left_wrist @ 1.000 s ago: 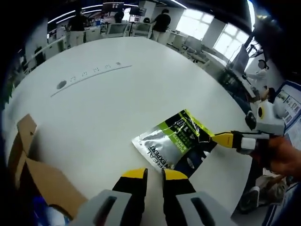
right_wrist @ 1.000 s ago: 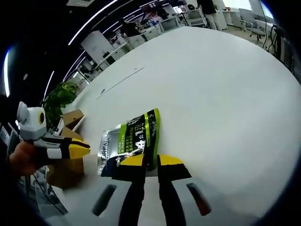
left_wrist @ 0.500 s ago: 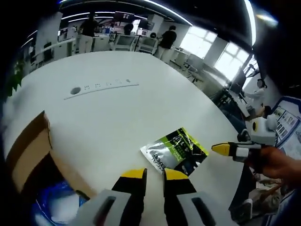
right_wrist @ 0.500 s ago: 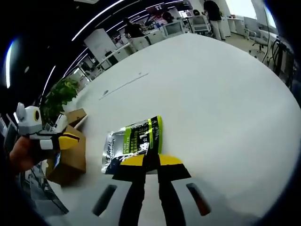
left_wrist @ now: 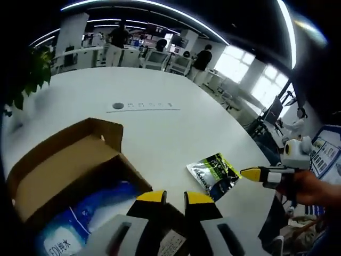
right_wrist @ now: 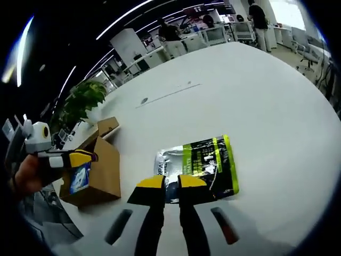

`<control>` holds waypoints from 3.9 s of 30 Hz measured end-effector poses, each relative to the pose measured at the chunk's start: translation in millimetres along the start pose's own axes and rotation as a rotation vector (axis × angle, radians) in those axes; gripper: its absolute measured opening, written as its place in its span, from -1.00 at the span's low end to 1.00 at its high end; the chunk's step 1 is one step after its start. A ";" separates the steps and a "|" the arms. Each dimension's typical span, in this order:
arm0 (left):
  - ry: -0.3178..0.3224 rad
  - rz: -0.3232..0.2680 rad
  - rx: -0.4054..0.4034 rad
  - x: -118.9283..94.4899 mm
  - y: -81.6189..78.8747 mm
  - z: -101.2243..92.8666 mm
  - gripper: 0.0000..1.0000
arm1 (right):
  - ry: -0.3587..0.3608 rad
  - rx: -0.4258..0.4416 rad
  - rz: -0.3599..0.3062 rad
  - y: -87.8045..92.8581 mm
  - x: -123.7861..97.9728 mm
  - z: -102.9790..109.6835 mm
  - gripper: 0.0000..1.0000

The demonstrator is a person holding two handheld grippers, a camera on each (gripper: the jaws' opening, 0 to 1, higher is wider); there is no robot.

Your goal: Operate the shoe box by opening the lid, removing the specified soft item, and placing it in the target area until the item is outside and the box remains undamaged.

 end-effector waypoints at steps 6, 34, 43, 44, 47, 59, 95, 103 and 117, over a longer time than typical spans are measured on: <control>-0.035 -0.055 -0.035 -30.9 7.6 25.6 -0.74 | -0.074 -0.087 0.030 -4.4 19.5 43.6 -0.86; -0.130 -0.108 -0.139 -99.3 58.5 77.4 -0.74 | -0.281 -0.220 0.087 -0.3 69.5 148.5 -0.87; -0.109 -0.138 -0.145 -120.5 77.5 69.3 -0.64 | -0.376 -0.286 0.137 6.3 92.1 181.3 -0.84; -0.109 -0.137 -0.133 -122.8 80.3 68.5 -0.64 | -0.381 -0.298 0.148 7.7 96.5 185.1 -0.82; -0.113 -0.133 -0.101 -131.1 89.6 65.1 -0.62 | -0.387 -0.313 0.170 10.7 106.5 194.1 -0.75; -0.149 -0.170 -0.095 -166.7 114.0 75.8 -0.52 | -0.417 -0.319 0.208 15.5 141.2 225.2 -0.59; -0.195 -0.220 -0.196 -202.5 153.5 91.5 -0.52 | -0.343 -0.300 0.345 35.4 170.0 233.4 -1.00; -0.191 -0.213 -0.185 -197.7 146.7 89.8 -0.53 | -0.325 -0.244 0.323 29.7 162.6 233.6 -1.00; -0.166 -0.207 -0.177 -185.0 135.3 89.5 -0.53 | -0.322 -0.147 0.214 11.4 135.1 222.0 -1.00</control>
Point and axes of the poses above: the point that each gripper's makers call its tool centre point, and the gripper's own axes: x roughly forward along the fingers, z roughly to its left, y roughly out of its underside, the point moved 8 cm from there along -x, roughly backward along the fingers, and after that the axes turned 4 degrees about z, right-handed, at the moved point
